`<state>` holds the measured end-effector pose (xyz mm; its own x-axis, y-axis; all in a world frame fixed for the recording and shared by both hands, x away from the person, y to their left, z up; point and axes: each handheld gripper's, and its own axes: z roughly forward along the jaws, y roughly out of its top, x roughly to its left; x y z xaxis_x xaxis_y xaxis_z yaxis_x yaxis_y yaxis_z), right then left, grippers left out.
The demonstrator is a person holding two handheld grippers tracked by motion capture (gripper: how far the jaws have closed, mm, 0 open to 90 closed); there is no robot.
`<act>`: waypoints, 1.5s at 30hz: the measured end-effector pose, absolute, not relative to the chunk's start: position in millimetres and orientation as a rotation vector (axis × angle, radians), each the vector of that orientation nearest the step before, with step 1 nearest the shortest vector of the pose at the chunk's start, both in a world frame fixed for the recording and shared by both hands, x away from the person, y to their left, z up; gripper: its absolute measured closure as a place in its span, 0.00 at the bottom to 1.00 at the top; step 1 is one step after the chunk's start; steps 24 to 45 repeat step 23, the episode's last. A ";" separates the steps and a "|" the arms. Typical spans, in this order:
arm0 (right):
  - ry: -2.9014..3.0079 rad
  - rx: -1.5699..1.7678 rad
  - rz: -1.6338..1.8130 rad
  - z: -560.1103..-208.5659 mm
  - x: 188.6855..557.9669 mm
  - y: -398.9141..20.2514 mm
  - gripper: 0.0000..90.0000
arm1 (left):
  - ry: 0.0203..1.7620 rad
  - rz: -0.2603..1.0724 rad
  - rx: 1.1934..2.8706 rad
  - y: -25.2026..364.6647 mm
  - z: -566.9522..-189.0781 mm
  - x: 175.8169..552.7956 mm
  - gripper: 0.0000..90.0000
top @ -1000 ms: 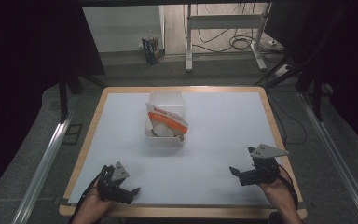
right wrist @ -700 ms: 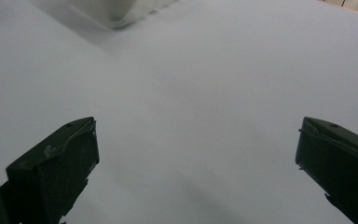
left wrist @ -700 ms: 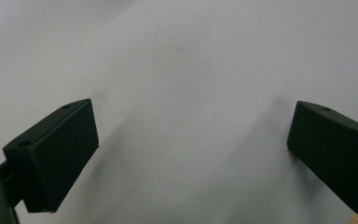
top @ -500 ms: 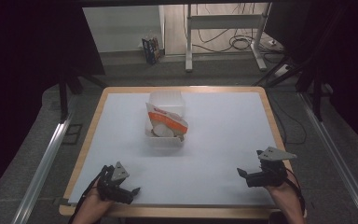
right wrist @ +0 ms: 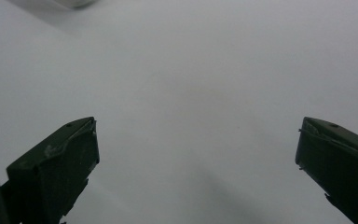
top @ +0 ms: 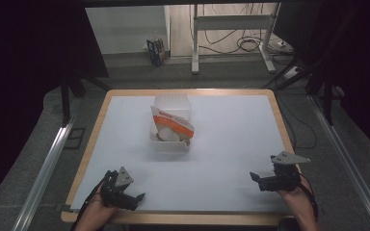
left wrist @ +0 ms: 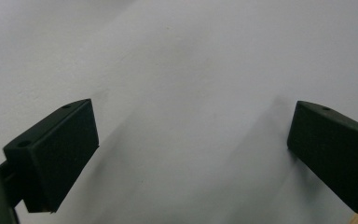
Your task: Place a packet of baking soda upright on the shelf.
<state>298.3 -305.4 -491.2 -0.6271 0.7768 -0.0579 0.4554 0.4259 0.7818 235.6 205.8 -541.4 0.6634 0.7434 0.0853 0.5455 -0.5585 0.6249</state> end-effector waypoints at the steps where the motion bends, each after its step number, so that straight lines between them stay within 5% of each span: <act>1: 2.269 1.053 1.057 -492.0 298.9 -306.8 0.00 | 0.997 0.460 2.312 205.7 -541.4 235.4 0.02; 45: 2.309 1.135 1.012 -510.5 309.0 -317.7 0.00 | 0.990 0.465 2.319 205.1 -541.2 235.7 0.02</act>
